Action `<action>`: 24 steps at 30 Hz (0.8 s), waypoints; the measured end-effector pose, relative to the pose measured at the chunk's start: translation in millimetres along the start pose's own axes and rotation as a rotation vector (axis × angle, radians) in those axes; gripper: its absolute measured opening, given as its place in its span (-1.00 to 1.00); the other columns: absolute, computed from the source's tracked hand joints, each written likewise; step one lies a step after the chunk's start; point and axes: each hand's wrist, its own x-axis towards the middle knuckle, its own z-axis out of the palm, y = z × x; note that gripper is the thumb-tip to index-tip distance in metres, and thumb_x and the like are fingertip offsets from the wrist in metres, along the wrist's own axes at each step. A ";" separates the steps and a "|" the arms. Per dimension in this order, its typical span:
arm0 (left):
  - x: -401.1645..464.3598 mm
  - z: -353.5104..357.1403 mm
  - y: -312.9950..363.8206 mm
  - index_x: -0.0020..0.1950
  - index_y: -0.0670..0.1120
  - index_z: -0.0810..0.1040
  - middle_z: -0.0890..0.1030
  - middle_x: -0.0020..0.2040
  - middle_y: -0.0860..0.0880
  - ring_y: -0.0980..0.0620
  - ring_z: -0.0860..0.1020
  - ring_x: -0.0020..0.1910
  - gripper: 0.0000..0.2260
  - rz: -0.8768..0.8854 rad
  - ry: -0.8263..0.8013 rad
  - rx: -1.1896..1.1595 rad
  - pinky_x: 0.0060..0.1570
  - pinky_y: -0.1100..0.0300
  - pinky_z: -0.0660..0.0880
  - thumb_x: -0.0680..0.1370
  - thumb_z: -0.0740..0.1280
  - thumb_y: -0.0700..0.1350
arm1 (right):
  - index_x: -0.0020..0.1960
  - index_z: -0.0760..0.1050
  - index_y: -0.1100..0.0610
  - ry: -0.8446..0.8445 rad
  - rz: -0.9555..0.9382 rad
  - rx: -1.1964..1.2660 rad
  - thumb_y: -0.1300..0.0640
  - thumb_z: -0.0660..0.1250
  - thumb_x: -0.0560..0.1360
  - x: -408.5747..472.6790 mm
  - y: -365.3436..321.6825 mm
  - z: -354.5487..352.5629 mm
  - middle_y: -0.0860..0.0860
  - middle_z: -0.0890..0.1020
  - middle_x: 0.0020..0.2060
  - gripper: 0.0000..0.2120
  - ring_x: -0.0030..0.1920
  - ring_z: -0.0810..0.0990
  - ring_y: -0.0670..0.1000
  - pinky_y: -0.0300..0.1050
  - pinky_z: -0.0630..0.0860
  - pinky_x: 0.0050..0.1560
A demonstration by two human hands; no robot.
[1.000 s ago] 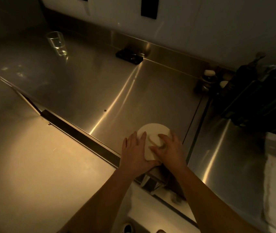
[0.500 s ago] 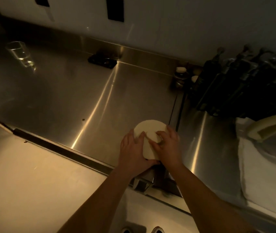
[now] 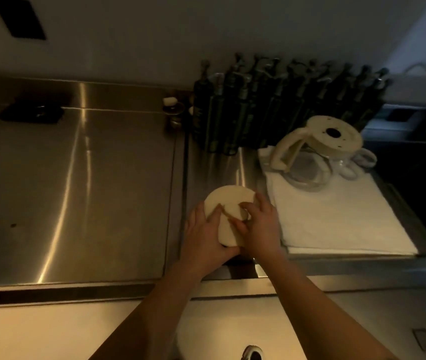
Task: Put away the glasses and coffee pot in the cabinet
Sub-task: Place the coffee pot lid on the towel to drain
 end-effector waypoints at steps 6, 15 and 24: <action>16.0 36.7 63.1 0.56 0.14 -0.05 -0.11 0.55 0.02 -0.09 -0.06 0.51 -0.06 0.063 -0.068 0.027 0.49 -0.09 0.06 0.35 0.38 0.35 | 0.25 0.53 0.12 0.059 0.087 0.038 -0.02 0.41 0.46 -6.9 59.5 -42.5 0.18 0.29 0.45 -0.60 0.44 0.22 0.18 0.07 0.23 0.40; 40.6 109.0 165.0 0.56 0.11 -0.02 -0.13 0.57 0.01 -0.11 -0.09 0.53 -0.05 0.049 -0.017 0.091 0.48 -0.07 0.01 0.33 0.36 0.40 | 0.27 0.51 0.10 0.028 0.036 0.094 -0.01 0.39 0.48 11.6 173.1 -100.6 0.18 0.28 0.45 -0.60 0.47 0.17 0.16 0.06 0.21 0.43; 54.3 149.4 218.1 0.58 0.10 -0.06 -0.18 0.59 -0.05 -0.07 -0.14 0.56 -0.03 -0.032 -0.003 0.179 0.51 -0.03 -0.05 0.35 0.38 0.38 | 0.28 0.50 0.09 -0.129 -0.137 0.057 0.03 0.36 0.50 40.9 250.6 -123.3 0.23 0.23 0.48 -0.63 0.49 0.13 0.23 0.13 0.17 0.45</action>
